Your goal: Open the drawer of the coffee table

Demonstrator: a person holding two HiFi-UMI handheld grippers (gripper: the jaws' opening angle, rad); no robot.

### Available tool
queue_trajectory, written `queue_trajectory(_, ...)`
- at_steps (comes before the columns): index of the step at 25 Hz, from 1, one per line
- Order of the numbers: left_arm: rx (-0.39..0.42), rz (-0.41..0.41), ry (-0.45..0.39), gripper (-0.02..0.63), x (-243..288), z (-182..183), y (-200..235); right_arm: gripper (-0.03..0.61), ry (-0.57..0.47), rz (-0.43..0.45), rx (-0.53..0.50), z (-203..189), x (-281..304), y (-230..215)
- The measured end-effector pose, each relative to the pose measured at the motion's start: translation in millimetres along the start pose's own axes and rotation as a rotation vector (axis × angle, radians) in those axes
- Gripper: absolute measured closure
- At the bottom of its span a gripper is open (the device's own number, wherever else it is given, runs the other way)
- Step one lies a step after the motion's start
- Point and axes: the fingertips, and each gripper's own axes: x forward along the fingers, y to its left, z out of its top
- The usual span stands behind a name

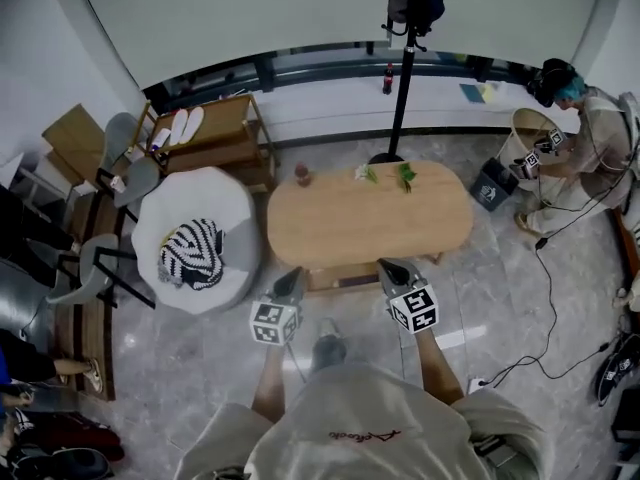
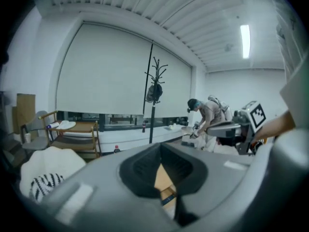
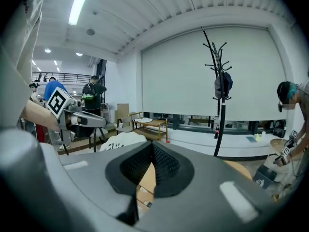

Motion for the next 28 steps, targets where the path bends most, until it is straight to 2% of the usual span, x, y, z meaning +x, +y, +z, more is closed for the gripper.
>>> queue_trajectory(10,0.092,0.008,-0.097,0.614,-48,51,-45,0.574,-0.108,-0.051,-0.045,36,-76,17)
queue_trajectory(19,0.11,0.005,-0.113,0.614,-66,50,-79,0.574,-0.121,-0.045,-0.085,36,-108,30)
queue_trajectory(28,0.121,0.017,-0.101,0.614,-69,41,-85,0.574,-0.118,-0.031,-0.093,33,-109,30)
